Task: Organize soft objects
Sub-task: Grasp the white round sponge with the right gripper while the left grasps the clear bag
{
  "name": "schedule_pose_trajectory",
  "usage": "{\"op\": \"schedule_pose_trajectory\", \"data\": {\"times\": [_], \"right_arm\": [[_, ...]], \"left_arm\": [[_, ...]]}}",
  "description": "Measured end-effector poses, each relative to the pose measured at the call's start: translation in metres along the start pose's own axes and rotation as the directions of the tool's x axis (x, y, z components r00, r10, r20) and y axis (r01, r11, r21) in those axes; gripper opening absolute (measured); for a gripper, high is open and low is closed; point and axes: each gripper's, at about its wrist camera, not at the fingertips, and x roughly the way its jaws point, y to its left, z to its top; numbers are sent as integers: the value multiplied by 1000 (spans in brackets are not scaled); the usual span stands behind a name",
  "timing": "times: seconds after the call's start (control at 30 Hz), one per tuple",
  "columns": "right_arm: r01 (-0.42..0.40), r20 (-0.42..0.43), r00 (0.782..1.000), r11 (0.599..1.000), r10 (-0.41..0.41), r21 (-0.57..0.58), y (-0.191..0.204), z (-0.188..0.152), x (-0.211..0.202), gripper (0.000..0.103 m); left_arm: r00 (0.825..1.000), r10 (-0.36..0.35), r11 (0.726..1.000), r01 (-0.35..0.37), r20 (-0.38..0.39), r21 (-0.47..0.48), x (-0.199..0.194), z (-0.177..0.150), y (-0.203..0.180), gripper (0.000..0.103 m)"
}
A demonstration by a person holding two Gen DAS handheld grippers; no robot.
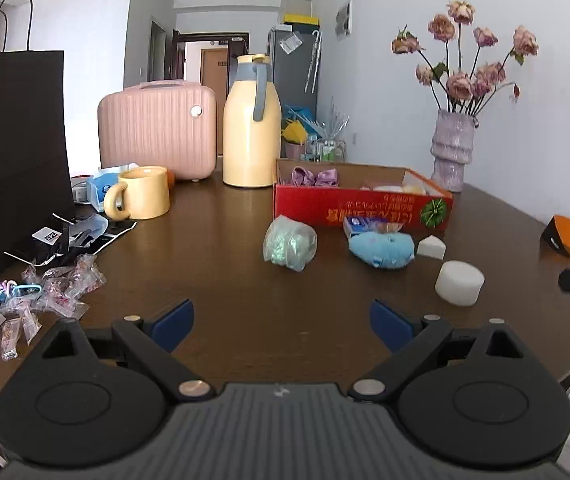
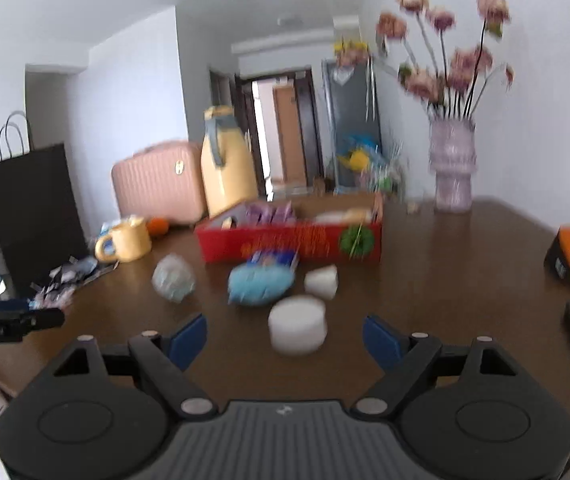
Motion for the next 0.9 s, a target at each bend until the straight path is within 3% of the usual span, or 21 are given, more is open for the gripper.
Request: {"op": "schedule_pose_trajectory", "data": {"times": [0.13, 0.33, 0.5, 0.9], "right_arm": [[11, 0, 1000, 1000, -11, -10, 6, -1, 5, 85], [8, -17, 1000, 1000, -7, 12, 2, 1, 22, 83], [9, -70, 998, 999, -6, 33, -6, 0, 52, 81], [-4, -166, 986, 1000, 4, -4, -12, 10, 145, 79]], "left_arm": [[1000, -2, 1000, 3, 16, -11, 5, 4, -1, 97], [999, -32, 999, 31, -32, -20, 31, 8, -6, 97], [997, -36, 999, 34, -68, -32, 63, 12, -11, 97], [997, 25, 999, -23, -68, 23, 163, 45, -16, 96]]}}
